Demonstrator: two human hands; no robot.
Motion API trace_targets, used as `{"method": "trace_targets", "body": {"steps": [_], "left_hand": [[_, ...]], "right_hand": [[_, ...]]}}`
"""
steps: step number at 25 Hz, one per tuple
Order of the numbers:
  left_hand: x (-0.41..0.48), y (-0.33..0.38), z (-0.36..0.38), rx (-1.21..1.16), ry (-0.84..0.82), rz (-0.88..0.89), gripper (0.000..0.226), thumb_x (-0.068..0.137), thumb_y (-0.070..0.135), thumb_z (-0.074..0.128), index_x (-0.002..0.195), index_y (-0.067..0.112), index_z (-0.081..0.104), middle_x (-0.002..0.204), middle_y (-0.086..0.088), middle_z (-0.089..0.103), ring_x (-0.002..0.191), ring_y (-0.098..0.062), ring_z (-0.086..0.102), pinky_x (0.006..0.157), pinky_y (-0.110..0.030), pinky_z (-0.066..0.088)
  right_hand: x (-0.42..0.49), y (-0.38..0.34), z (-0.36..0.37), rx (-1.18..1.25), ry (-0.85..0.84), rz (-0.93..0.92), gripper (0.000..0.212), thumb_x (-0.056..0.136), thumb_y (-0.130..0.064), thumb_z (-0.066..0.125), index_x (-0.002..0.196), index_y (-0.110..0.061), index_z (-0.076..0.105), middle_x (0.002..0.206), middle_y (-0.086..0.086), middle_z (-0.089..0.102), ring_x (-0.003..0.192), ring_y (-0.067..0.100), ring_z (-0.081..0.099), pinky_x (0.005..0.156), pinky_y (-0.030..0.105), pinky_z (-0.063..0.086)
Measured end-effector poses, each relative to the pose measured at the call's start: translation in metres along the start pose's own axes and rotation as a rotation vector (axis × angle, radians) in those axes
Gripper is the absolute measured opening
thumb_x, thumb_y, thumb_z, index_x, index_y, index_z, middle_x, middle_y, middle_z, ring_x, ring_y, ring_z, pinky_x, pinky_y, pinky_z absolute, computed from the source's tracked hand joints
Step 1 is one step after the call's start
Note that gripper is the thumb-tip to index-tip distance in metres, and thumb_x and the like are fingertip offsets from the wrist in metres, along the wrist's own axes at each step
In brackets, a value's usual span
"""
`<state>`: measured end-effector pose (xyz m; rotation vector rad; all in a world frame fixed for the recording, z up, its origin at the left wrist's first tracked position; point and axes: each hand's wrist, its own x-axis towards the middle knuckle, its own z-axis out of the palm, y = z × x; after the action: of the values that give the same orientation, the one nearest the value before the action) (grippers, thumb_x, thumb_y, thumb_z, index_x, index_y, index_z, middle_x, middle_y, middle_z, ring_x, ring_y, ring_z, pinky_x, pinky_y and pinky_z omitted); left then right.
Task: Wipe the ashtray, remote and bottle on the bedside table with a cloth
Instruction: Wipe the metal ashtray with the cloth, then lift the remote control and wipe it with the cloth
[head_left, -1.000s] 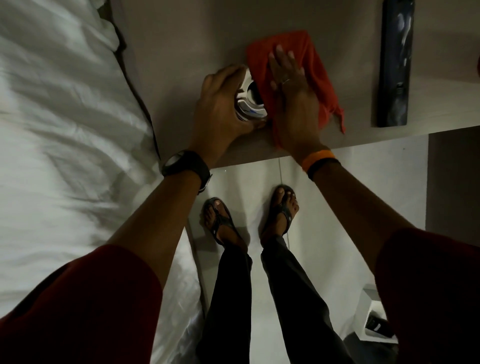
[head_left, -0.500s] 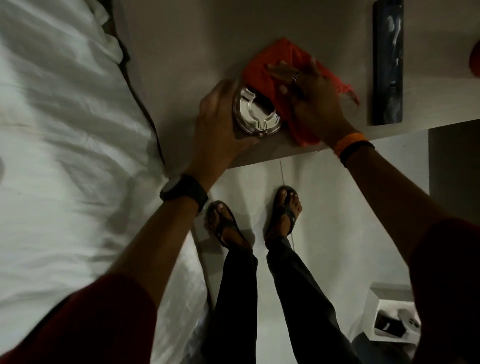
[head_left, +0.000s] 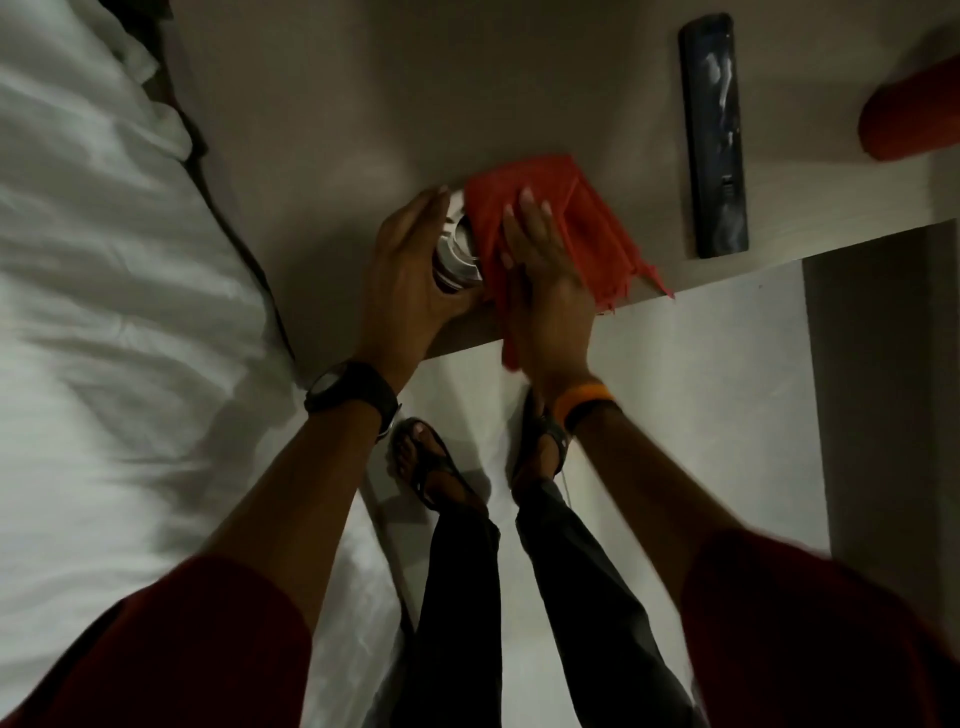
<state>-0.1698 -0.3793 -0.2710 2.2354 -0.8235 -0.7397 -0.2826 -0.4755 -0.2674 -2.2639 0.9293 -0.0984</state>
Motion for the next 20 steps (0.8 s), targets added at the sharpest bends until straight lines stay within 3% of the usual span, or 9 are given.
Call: {"method": "trace_targets", "body": {"steps": [4,7,11,13,15,17,20], "left_hand": [[0.001,-0.002,0.004,-0.084,0.055,-0.018,0.109,0.065,0.074,0.069,0.148,0.008,0.041,0.148,-0.013,0.045,0.139,-0.026,0.044,0.117,-0.038,0.041],[0.001,0.003,0.003,-0.02,0.048,-0.035,0.105,0.068,0.066,0.071,0.149,0.008,0.038,0.151,-0.012,0.044,0.142,-0.027,0.039,0.118,-0.043,0.04],[0.0,0.008,0.004,0.106,0.029,-0.034,0.102,0.075,0.042,0.083,0.153,0.007,0.029,0.159,-0.013,0.035,0.147,-0.029,0.031,0.122,-0.045,0.033],[-0.005,0.017,0.004,0.17,0.07,-0.041,0.111,0.074,0.048,0.082,0.155,0.004,0.02,0.163,-0.014,0.024,0.152,-0.031,0.021,0.126,-0.038,0.02],[-0.011,0.037,0.007,0.203,0.143,-0.055,0.115,0.075,0.053,0.078,0.156,0.003,0.014,0.165,-0.014,0.017,0.154,-0.031,0.014,0.124,-0.024,0.01],[-0.017,0.072,0.024,0.136,0.178,-0.013,0.097,0.084,0.043,0.073,0.155,0.004,0.019,0.164,-0.015,0.021,0.152,-0.028,0.019,0.123,-0.018,0.014],[-0.009,0.128,0.06,-0.146,0.124,-0.015,0.06,0.097,0.02,0.059,0.15,0.006,0.035,0.156,-0.013,0.04,0.146,-0.024,0.036,0.121,-0.027,0.032]], "right_hand": [[0.046,-0.01,0.003,0.026,0.054,-0.019,0.044,0.098,-0.01,0.054,0.142,-0.013,0.046,0.154,0.006,0.042,0.147,0.026,0.032,0.119,0.031,0.025],[-0.005,-0.005,-0.003,0.049,0.073,0.041,0.048,0.095,-0.006,0.06,0.141,-0.015,0.048,0.154,0.006,0.043,0.145,0.026,0.037,0.121,0.045,0.032],[-0.042,0.013,-0.031,0.152,0.009,0.107,0.045,0.094,-0.014,0.064,0.137,-0.023,0.053,0.147,0.004,0.052,0.136,0.025,0.049,0.116,0.044,0.042],[-0.043,0.015,-0.061,0.259,0.047,0.184,0.042,0.093,-0.01,0.064,0.133,-0.021,0.057,0.139,0.001,0.06,0.127,0.019,0.058,0.11,0.046,0.048],[-0.045,0.014,-0.103,0.378,0.136,0.287,0.037,0.093,-0.004,0.062,0.129,-0.015,0.061,0.122,-0.005,0.068,0.111,-0.001,0.065,0.1,0.033,0.056],[-0.049,0.024,-0.156,0.504,0.226,0.371,0.033,0.093,-0.005,0.061,0.125,-0.013,0.062,0.109,-0.01,0.069,0.098,-0.01,0.066,0.09,0.024,0.059],[-0.045,0.049,-0.214,0.615,0.367,0.329,0.033,0.094,-0.015,0.06,0.126,-0.008,0.06,0.116,-0.001,0.069,0.109,0.011,0.068,0.098,0.046,0.057]]}}
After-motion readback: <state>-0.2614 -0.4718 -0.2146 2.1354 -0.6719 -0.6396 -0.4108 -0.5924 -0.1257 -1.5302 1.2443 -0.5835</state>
